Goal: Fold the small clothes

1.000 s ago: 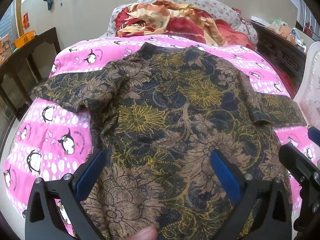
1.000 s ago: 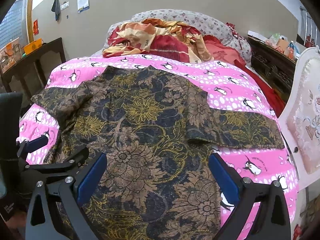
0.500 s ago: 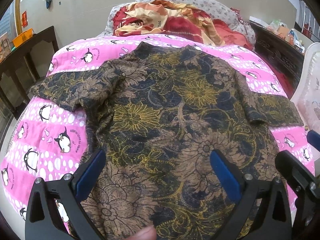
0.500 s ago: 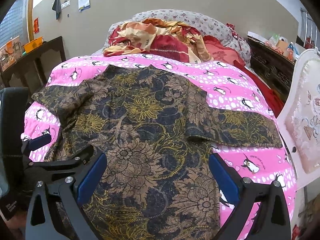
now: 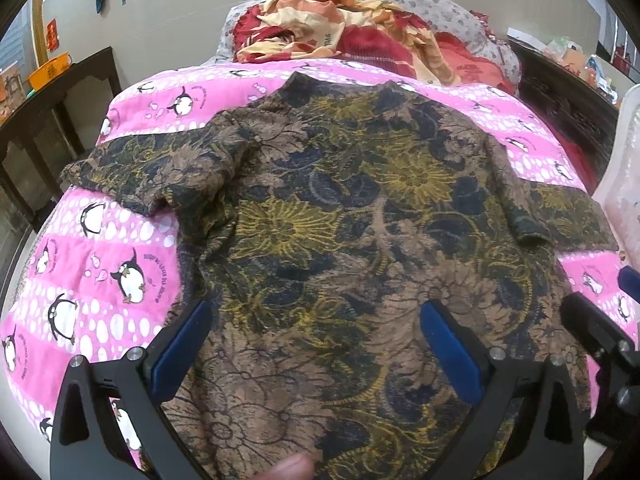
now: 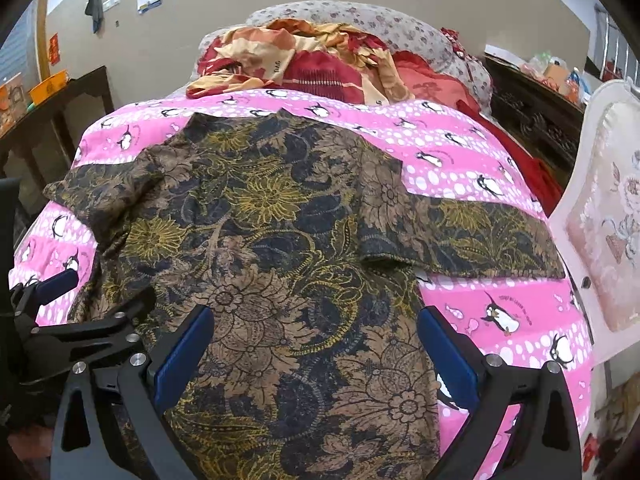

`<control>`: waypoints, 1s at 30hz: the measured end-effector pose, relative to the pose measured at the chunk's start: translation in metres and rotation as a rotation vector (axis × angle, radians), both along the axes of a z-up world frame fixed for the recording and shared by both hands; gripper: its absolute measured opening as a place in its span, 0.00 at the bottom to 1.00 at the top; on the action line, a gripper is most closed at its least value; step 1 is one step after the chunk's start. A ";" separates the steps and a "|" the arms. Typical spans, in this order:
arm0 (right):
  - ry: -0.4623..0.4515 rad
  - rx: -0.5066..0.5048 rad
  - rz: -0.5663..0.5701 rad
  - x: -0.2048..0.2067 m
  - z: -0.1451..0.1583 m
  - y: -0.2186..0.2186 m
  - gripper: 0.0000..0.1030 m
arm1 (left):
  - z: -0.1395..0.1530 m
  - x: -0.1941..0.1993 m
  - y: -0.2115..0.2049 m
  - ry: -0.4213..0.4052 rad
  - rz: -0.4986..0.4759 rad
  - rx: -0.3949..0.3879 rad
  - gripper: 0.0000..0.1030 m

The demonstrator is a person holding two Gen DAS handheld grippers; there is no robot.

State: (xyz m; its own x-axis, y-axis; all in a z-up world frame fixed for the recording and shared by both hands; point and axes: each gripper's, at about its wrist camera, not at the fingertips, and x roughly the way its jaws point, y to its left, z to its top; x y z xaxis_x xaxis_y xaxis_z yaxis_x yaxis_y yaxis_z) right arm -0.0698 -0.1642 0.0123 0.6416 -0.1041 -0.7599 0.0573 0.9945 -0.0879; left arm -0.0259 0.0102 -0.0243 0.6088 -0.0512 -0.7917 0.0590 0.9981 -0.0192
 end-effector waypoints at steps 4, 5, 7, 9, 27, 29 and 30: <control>0.007 0.023 -0.001 0.002 -0.003 -0.002 1.00 | -0.001 0.003 0.005 0.003 0.012 -0.001 1.00; 0.012 0.038 0.001 0.003 -0.004 -0.002 1.00 | -0.002 0.004 0.005 0.001 0.012 0.001 1.00; 0.025 0.040 0.003 0.004 -0.006 -0.001 1.00 | -0.002 0.004 0.005 0.005 0.010 0.001 1.00; 0.028 0.038 0.004 0.005 -0.008 -0.001 1.00 | -0.003 0.006 0.006 0.008 0.009 0.001 1.00; 0.072 0.044 0.007 0.034 -0.034 -0.002 1.00 | -0.031 0.031 0.013 0.050 0.037 0.010 1.00; 0.076 0.042 0.011 0.038 -0.037 -0.001 1.00 | -0.033 0.036 0.014 0.054 0.043 0.007 1.00; 0.080 0.039 0.011 0.041 -0.039 -0.001 1.00 | -0.034 0.037 0.015 0.055 0.044 0.007 1.00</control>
